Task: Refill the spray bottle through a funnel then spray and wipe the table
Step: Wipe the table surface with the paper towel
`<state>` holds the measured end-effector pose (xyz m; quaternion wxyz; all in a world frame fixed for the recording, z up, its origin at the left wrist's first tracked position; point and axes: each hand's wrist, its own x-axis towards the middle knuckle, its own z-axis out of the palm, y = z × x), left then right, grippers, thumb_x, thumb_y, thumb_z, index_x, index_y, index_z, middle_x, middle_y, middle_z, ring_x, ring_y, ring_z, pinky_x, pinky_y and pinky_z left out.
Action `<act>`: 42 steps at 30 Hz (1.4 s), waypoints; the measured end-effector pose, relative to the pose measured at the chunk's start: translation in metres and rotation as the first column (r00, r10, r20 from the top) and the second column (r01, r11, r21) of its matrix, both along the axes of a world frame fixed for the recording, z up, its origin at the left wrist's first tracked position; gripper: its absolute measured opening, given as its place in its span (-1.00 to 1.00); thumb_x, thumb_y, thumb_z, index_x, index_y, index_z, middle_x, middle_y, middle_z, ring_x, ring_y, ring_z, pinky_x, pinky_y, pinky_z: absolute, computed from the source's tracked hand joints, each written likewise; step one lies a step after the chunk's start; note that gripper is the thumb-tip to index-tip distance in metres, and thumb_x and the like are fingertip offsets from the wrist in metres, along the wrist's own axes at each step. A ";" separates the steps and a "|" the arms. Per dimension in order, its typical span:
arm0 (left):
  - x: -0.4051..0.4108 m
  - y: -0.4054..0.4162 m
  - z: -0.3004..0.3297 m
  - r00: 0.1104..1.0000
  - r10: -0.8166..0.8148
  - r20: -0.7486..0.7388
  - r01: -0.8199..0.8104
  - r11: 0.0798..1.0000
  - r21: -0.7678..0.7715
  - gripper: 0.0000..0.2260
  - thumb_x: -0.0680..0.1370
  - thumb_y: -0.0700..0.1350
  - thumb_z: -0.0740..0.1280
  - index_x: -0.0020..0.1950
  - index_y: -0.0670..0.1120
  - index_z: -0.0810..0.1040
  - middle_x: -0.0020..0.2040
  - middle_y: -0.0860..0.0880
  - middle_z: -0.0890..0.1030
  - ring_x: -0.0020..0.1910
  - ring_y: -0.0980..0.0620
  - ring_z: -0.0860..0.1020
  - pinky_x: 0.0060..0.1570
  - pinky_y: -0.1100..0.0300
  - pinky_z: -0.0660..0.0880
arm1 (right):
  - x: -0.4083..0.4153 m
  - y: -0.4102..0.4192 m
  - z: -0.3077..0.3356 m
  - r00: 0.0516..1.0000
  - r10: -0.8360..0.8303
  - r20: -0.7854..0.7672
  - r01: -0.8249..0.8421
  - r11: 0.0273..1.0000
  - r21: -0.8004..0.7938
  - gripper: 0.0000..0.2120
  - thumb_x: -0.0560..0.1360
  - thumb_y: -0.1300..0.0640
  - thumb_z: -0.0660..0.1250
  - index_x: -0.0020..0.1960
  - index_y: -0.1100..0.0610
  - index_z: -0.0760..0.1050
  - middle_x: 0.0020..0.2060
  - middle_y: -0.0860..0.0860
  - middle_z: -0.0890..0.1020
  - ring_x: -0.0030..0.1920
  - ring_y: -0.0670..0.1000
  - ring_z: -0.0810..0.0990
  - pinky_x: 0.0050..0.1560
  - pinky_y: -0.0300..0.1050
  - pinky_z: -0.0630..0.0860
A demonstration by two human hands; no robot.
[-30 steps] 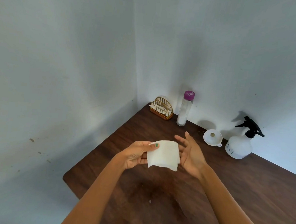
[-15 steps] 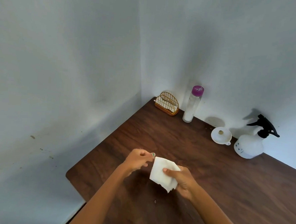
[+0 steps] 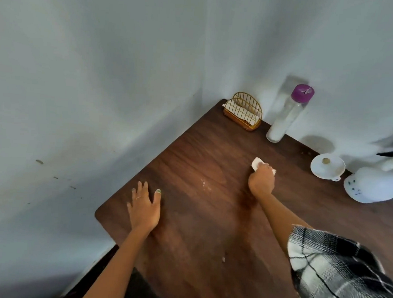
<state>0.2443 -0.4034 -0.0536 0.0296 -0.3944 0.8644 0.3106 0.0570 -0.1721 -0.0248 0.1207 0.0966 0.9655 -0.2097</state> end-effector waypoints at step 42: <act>0.004 0.015 -0.022 0.999 0.051 -0.011 -0.052 0.982 -0.183 -0.50 0.62 0.11 -0.11 0.52 -0.05 0.06 0.54 -0.03 0.07 0.53 -0.05 -0.04 0.47 -0.05 -0.14 | -0.022 0.032 -0.027 0.945 0.322 -0.059 -0.315 0.943 0.103 -0.50 0.56 0.35 0.09 0.47 0.16 0.20 0.48 0.14 0.21 0.43 0.15 0.25 0.37 0.01 0.26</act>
